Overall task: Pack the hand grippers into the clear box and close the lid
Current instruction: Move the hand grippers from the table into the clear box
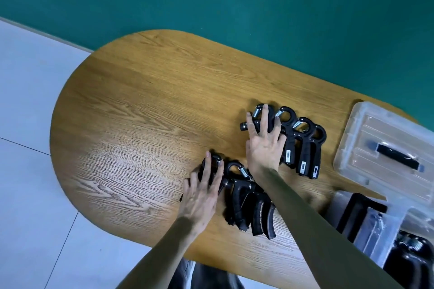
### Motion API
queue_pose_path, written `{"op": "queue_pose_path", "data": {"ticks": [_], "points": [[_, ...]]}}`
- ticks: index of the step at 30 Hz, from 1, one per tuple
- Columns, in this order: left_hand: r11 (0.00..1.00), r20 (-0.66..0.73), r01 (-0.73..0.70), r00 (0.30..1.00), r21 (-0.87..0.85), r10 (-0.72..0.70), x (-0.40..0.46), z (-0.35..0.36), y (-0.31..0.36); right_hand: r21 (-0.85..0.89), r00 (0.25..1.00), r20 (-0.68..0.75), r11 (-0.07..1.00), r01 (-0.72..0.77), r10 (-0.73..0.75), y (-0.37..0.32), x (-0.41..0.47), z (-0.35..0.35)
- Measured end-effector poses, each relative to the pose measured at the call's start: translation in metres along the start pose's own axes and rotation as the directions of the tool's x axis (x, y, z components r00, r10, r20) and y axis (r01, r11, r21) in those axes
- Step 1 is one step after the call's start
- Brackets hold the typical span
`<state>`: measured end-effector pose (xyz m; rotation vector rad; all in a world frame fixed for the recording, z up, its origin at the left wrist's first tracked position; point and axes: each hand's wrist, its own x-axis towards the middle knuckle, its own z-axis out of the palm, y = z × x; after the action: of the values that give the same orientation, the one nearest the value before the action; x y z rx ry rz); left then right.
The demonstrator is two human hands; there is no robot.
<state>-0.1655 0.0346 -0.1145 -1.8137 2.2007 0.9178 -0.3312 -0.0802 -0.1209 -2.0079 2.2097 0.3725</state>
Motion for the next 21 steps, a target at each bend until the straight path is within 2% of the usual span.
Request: {"op": "queue_pose_path", "data": {"ticks": [3,9,12,16,21], "points": [[1.000,0.030,0.026,0.999,0.006,-0.026,-0.002,-0.007,0.002,-0.020,1.000,-0.013,1.000,-0.010,0.009,0.005,-0.007,-0.014],[0.997,-0.011,0.065,0.998,0.051,-0.065,-0.005,-0.038,0.017,0.006,1.000,-0.005,1.000,0.008,-0.008,0.016,-0.039,-0.045],[0.999,-0.055,0.034,0.998,0.040,-0.032,-0.015,-0.060,0.031,0.026,0.999,-0.046,0.999,-0.026,0.027,0.021,-0.066,-0.062],[0.992,-0.175,0.031,0.985,0.121,-0.010,-0.030,-0.079,0.052,0.079,0.993,-0.102,0.996,-0.049,0.057,0.028,-0.107,-0.083],[0.984,-0.189,0.016,0.982,0.180,0.019,-0.052,-0.098,0.086,0.126,0.980,-0.137,0.984,-0.124,0.141,0.047,-0.163,-0.107]]}}
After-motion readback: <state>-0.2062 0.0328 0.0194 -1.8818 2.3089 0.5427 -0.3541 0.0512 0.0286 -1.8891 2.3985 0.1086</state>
